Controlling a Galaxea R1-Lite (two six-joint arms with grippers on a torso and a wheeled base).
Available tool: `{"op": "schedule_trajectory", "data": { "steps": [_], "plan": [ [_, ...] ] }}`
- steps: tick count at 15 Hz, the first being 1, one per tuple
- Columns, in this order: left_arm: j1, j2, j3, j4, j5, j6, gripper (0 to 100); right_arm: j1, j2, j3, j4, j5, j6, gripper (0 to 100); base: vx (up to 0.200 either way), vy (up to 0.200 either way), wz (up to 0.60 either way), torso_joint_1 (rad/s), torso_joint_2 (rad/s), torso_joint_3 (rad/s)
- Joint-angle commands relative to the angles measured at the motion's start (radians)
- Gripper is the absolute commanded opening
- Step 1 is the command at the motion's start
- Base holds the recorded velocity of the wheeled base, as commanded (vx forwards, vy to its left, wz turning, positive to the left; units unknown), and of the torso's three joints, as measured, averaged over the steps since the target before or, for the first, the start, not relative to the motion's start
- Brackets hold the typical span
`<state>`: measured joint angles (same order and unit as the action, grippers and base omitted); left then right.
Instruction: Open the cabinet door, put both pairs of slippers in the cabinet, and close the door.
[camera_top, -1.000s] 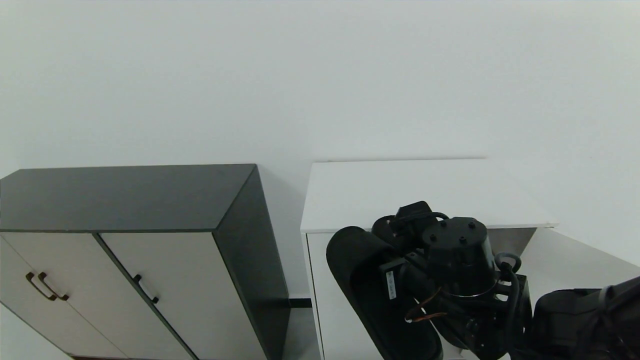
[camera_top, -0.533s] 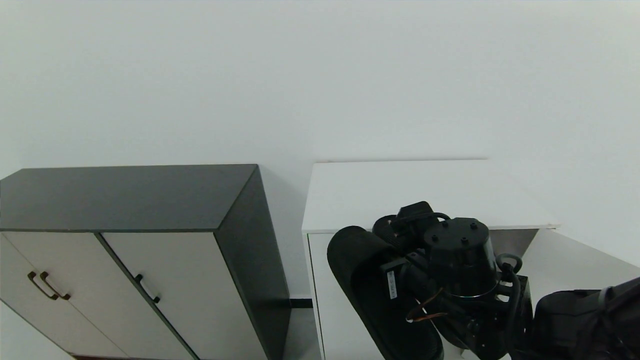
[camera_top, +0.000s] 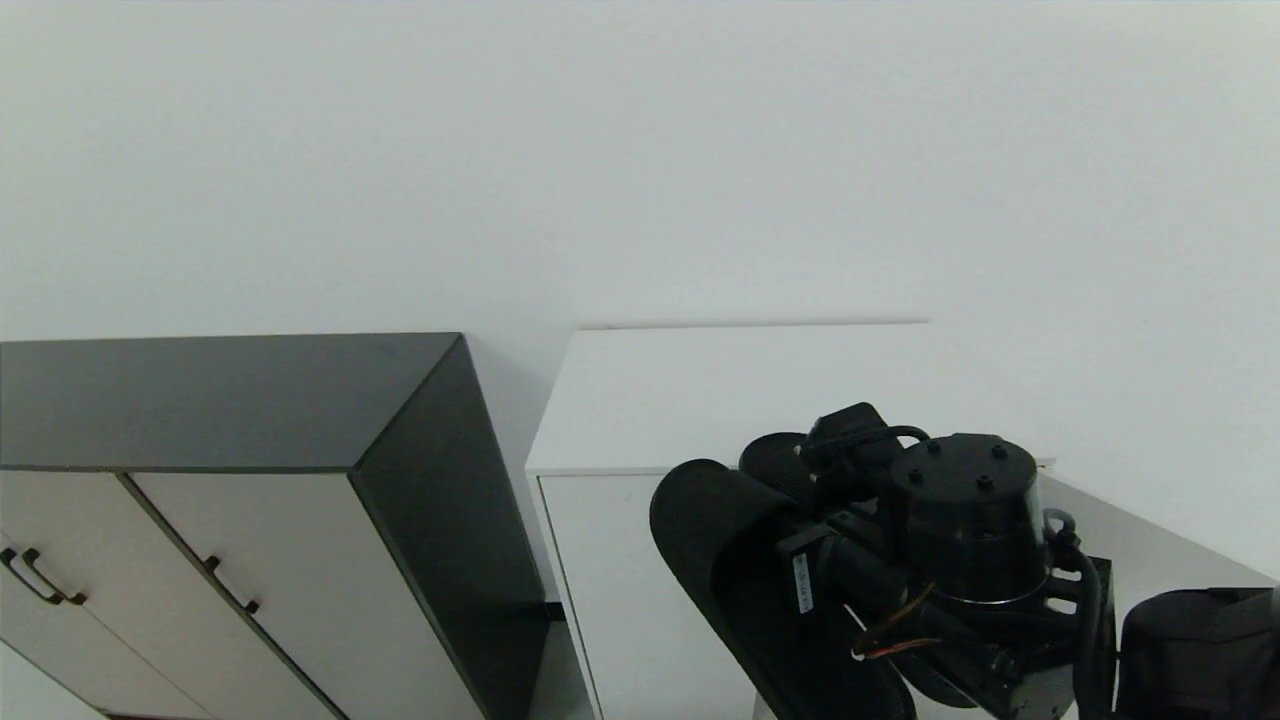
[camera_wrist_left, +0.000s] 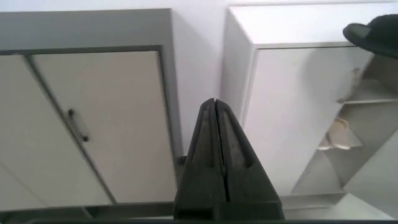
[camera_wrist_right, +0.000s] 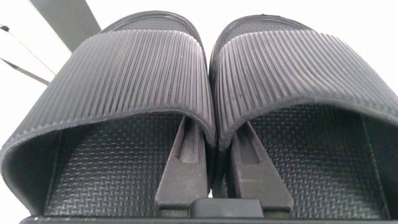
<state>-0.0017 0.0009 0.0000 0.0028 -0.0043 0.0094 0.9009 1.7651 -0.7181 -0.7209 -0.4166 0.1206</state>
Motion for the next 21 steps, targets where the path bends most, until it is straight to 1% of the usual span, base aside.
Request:
{"op": "schedule_trajectory", "data": {
  "steps": [1, 6, 9, 13, 16, 17, 21],
  "plan": [
    [0.000, 0.001, 0.000, 0.000, 0.000, 0.000, 0, 0.001, -0.035, 0.012, 0.000, 0.005, -0.001, 0, 0.000, -0.200, 0.00, 0.002, 0.00, 0.002],
    [0.000, 0.001, 0.000, 0.000, 0.000, 0.000, 0, 0.003, -0.035, 0.017, -0.015, 0.021, -0.001, 0, 0.000, -0.200, 0.00, 0.001, 0.00, 0.004],
    [0.000, 0.001, 0.000, 0.000, 0.000, 0.000, 0, 0.007, -0.035, 0.040, -0.046, 0.053, -0.004, 0, 0.000, -0.200, 0.00, 0.005, 0.01, 0.004],
    [0.000, 0.001, 0.000, -0.001, 0.001, 0.000, 0, 0.007, -0.032, 0.066, -0.092, 0.058, -0.024, 0, 0.000, 0.000, 0.00, 0.000, 0.00, 0.000],
    [0.000, 0.001, 0.000, -0.001, 0.000, 0.000, 0, 0.006, -0.033, 0.114, -0.154, 0.128, -0.047, 0, 0.000, 0.000, 0.00, 0.000, 0.00, 0.000],
    [0.000, 0.001, 0.000, -0.001, 0.000, 0.000, 0, 0.006, -0.029, 0.123, -0.175, 0.133, -0.050, 0, 0.000, 0.000, 0.00, 0.000, 0.00, 0.000],
    [0.000, 0.001, 0.000, 0.000, 0.000, -0.002, 0, 0.006, -0.029, 0.126, -0.180, 0.133, -0.050, 0, 0.000, 0.000, 0.00, 0.000, 0.00, 0.000]
  ]
}}
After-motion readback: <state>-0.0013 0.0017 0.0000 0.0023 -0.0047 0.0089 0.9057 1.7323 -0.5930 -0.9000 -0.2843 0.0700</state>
